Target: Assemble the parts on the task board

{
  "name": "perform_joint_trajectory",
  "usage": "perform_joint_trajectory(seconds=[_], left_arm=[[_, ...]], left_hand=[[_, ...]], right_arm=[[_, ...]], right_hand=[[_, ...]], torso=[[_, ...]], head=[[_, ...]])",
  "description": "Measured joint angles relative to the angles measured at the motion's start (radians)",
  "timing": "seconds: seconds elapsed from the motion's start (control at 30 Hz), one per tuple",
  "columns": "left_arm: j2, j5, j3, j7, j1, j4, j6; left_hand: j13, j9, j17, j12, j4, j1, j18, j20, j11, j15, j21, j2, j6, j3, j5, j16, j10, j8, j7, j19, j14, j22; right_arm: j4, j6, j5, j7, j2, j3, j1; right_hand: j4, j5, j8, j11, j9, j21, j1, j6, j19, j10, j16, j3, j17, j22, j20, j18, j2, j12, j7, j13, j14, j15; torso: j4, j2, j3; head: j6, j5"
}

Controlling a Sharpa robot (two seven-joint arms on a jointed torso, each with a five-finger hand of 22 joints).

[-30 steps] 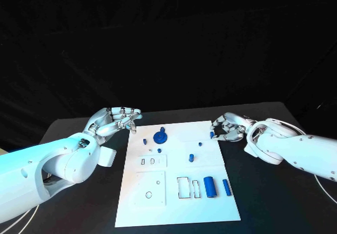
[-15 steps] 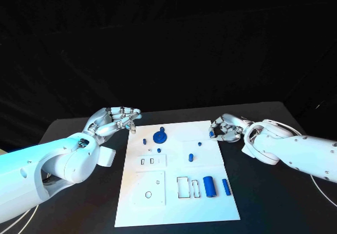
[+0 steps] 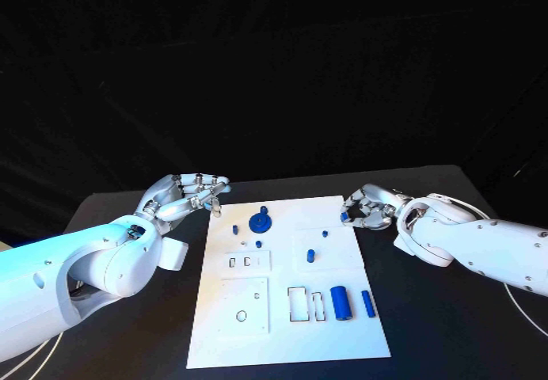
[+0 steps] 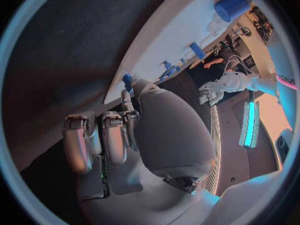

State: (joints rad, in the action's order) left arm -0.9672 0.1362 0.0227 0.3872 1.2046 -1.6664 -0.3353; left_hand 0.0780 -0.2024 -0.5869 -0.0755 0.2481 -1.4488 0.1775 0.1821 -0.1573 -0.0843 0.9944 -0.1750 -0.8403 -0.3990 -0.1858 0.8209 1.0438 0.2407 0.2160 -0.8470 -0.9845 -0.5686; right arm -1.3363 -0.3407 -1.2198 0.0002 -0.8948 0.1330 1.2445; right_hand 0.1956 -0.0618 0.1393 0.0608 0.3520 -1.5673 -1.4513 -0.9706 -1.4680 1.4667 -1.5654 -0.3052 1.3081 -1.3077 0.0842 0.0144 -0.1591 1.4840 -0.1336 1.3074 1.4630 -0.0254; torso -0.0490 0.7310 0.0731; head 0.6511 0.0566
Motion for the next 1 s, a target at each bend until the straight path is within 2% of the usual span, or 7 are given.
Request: perform_joint_trajectory(seconds=[0.23, 0.3, 0.83, 1.0], left_arm=[[0.000, 0.000, 0.000, -0.001, 0.000, 0.000, 0.002], [0.000, 0.000, 0.000, -0.001, 0.000, 0.000, 0.002], [-0.002, 0.000, 0.000, -0.004, 0.000, 0.000, 0.006], [-0.002, 0.000, 0.001, -0.005, 0.000, 0.000, 0.007]], left_hand=[[0.000, 0.000, 0.000, 0.000, 0.000, 0.000, 0.000, 0.000, 0.000, 0.000, 0.000, 0.000, 0.000, 0.000, 0.000, 0.000, 0.000, 0.000, 0.000, 0.000, 0.000, 0.000], [0.000, 0.000, 0.000, 0.000, 0.000, 0.000, 0.000, 0.000, 0.000, 0.000, 0.000, 0.000, 0.000, 0.000, 0.000, 0.000, 0.000, 0.000, 0.000, 0.000, 0.000, 0.000], [0.000, 0.000, 0.001, 0.000, 0.003, 0.000, 0.000, 0.000, 0.000, 0.000, 0.004, 0.000, 0.000, -0.003, 0.000, 0.000, 0.000, 0.000, 0.000, 0.000, 0.000, 0.000], [0.000, 0.000, 0.001, 0.000, 0.003, 0.000, 0.000, 0.000, 0.000, 0.000, 0.004, 0.000, 0.000, -0.003, 0.000, 0.000, 0.000, 0.000, 0.000, 0.000, 0.000, 0.000]], right_arm=[[0.006, -0.001, -0.001, -0.003, 0.008, 0.000, -0.001], [0.007, -0.001, -0.001, -0.003, 0.010, 0.000, -0.002], [0.011, -0.008, -0.002, -0.006, 0.019, 0.000, -0.006], [0.012, -0.012, -0.002, -0.008, 0.020, 0.000, -0.006]], right_hand=[[0.000, 0.000, 0.000, 0.000, 0.000, 0.000, 0.000, -0.005, 0.000, 0.000, 0.000, -0.008, 0.000, 0.000, 0.000, 0.000, 0.000, 0.000, -0.002, 0.000, 0.002, -0.002], [-0.004, 0.000, 0.003, 0.000, 0.000, 0.000, 0.000, -0.012, 0.003, 0.000, 0.000, -0.016, 0.000, 0.000, -0.003, 0.000, 0.000, 0.006, 0.005, 0.000, 0.004, -0.004], [-0.002, 0.000, 0.004, 0.000, -0.002, 0.001, 0.008, -0.016, 0.004, 0.000, 0.000, -0.017, 0.000, 0.000, -0.004, 0.000, 0.000, 0.006, 0.002, 0.000, 0.004, -0.004], [-0.002, 0.000, 0.016, -0.007, -0.003, 0.001, 0.016, -0.041, 0.000, 0.000, 0.000, -0.038, 0.000, 0.000, -0.007, 0.000, 0.008, 0.006, 0.012, 0.000, 0.002, -0.010]], torso=[[0.0000, 0.000, 0.0000], [0.0000, 0.000, 0.0000], [0.0005, 0.000, -0.0006], [0.0005, -0.001, -0.0009]], head=[[0.000, -0.001], [0.001, -0.001], [0.004, -0.001], [0.005, -0.001]])
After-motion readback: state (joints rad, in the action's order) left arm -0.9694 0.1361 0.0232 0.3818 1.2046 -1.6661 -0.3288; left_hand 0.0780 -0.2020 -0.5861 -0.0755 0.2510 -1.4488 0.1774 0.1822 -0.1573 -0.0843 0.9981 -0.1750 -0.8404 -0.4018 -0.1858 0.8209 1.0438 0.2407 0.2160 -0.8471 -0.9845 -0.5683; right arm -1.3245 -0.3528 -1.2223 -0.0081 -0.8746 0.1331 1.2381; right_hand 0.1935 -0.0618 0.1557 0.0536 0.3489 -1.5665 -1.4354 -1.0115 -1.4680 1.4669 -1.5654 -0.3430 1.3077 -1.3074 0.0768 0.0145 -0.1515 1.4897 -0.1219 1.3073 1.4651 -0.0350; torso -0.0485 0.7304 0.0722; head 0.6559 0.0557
